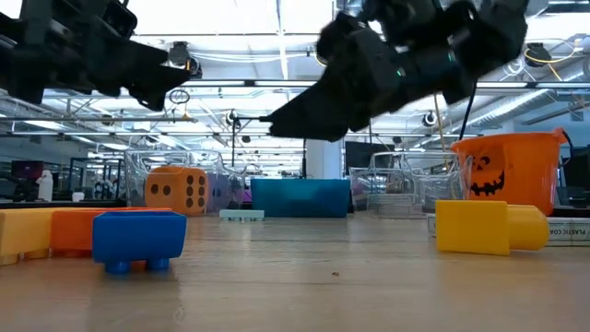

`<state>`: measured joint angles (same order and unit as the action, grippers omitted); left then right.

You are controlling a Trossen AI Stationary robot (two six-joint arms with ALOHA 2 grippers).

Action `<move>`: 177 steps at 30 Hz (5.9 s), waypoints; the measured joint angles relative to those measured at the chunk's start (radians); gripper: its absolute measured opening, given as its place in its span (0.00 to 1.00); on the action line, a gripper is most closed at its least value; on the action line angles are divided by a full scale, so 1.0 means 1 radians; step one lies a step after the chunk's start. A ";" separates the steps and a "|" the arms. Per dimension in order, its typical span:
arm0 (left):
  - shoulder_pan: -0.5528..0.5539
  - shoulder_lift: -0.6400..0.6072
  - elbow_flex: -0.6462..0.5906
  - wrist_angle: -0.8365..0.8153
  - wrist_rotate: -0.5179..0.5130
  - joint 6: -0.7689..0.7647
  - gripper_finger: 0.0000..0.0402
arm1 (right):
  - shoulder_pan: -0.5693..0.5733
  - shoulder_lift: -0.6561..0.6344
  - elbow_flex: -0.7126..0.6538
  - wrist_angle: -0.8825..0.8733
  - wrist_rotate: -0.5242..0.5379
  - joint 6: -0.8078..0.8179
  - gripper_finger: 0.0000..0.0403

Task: Pick & Place Toys
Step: Put the light blue game piece into the blue bin, then put the black deck of cards into the right transparent bin

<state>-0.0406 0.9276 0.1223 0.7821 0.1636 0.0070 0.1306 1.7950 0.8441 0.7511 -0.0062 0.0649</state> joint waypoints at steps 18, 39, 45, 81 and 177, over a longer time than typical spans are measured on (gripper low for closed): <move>-0.039 0.000 0.000 -0.019 -0.042 0.014 0.63 | -0.242 0.036 0.252 -0.399 -0.080 -0.136 0.53; -0.039 0.000 0.001 -0.069 -0.035 -0.043 0.63 | -0.299 0.283 0.413 -0.329 -0.141 -0.171 0.73; -0.039 0.000 0.001 -0.081 -0.035 -0.043 0.63 | -0.318 0.312 0.417 -0.351 -0.127 -0.158 0.73; -0.039 0.000 0.001 -0.085 -0.041 -0.043 0.63 | -0.301 0.338 0.416 -0.472 -0.172 -0.151 0.35; -0.041 0.000 0.000 -0.137 -0.083 -0.135 0.63 | -0.153 -0.057 0.415 -1.141 -0.019 -0.189 0.53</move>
<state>-0.0819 0.9272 0.1226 0.6449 0.0802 -0.1275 -0.0225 1.7384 1.2591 -0.3899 -0.0255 -0.1243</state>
